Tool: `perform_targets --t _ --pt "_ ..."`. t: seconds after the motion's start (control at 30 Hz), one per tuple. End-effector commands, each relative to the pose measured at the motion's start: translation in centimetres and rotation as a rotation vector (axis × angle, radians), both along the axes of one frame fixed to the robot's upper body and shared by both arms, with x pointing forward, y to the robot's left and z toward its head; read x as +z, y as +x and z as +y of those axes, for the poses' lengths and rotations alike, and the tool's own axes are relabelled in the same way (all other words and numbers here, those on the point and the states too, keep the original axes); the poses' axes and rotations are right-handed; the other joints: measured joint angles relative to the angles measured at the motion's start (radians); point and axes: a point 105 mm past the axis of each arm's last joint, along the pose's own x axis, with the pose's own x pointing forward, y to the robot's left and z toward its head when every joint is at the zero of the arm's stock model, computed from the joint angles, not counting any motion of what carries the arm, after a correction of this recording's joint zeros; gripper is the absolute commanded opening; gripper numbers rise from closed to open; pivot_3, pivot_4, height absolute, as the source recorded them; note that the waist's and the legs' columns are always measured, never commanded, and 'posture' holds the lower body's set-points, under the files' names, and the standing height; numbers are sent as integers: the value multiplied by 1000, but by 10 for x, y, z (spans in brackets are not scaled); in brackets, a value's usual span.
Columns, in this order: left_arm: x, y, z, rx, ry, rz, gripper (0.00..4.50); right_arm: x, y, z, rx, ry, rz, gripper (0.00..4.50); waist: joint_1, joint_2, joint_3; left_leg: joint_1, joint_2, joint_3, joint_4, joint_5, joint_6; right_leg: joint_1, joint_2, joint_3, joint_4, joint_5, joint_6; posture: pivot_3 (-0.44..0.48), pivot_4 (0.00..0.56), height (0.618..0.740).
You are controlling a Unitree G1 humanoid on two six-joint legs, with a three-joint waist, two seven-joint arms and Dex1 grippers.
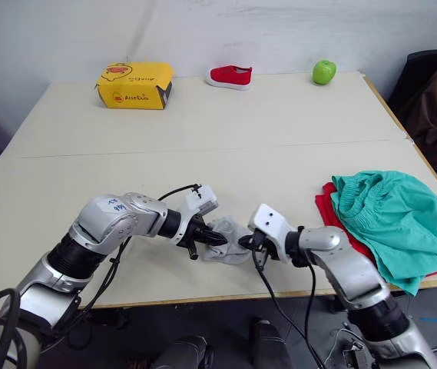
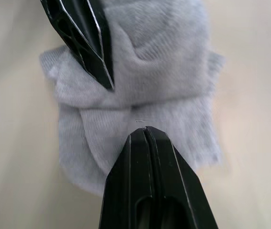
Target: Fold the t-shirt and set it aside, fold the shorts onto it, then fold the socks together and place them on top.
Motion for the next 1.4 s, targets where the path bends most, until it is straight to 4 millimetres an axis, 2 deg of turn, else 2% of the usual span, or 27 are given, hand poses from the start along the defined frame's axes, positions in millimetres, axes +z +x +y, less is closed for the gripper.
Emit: perform_targets --t 0.03,0.13,0.2,0.33,0.43,0.57,0.67,0.77,0.9,1.0,1.07,1.17,1.33,1.4 --pt "-6 -5 -1 -23 11 25 916 41 2 -1 -9 71 -83 0 -1 0 1 0 0 0 0 0 0 0 0 0 0 0 0 0 150 740" --pt "-7 -8 0 -45 9 28 1813 63 7 12 3 142 -98 0 -6 0 1 0 0 0 0 0 0 0 0 0 1 0 0 0 150 740" --pt "-7 -8 1 -43 10 28 2432 69 12 27 23 166 -97 0 -5 1 2 0 1 0 0 0 0 -1 1 0 1 0 0 0 150 740" --pt "-8 -8 3 -46 9 26 3646 57 18 52 56 159 -69 0 -2 1 2 0 1 0 0 0 0 -1 1 0 1 0 0 0 150 740" --pt "-5 -10 3 -54 -3 27 4480 30 23 58 56 100 -26 0 -2 1 2 0 0 0 0 0 1 -1 0 0 1 0 0 0 150 740" --pt "3 -16 4 -64 -45 39 4480 10 12 53 100 38 16 0 -3 1 2 -1 0 0 0 0 1 -1 0 0 0 0 1 0 150 740" --pt "13 -20 10 -80 -86 30 4480 -1 8 41 123 -38 -15 0 -6 1 2 -1 0 0 0 0 1 -1 0 0 0 0 0 0 150 740" --pt "31 -22 20 -80 -170 22 4480 -3 6 34 125 -45 -20 0 -11 1 2 -1 1 1 0 0 0 -1 1 0 0 0 0 0 150 740" --pt "46 -7 36 -3 -261 -25 4480 1 4 28 115 -34 -26 0 -5 1 2 -1 1 1 0 0 0 -1 1 0 1 0 0 0 150 740" --pt "48 -5 34 -35 -284 -67 3917 2 2 28 114 -17 -21 0 -1 1 2 -1 1 0 0 0 0 -1 1 -1 0 0 0 0 150 740" --pt "46 -5 28 -79 -287 -93 3277 1 1 27 116 -22 -26 0 -1 1 2 -2 1 0 0 0 1 -1 1 -1 -1 0 0 0 150 740" --pt "28 7 23 -96 -195 -162 2389 1 1 27 117 -30 -36 0 -2 1 2 -2 1 0 0 0 1 -1 0 -1 -2 0 0 0 150 740" --pt "15 8 15 -199 -131 -222 755 2 4 23 100 -38 -42 0 -2 1 3 -2 1 0 0 0 1 -1 1 -1 -2 0 0 0 150 740" --pt "3 14 12 -215 -58 -269 98 2 4 22 95 -39 -43 0 -2 1 3 -2 1 0 0 0 1 -1 1 -1 -2 0 0 0 150 740"
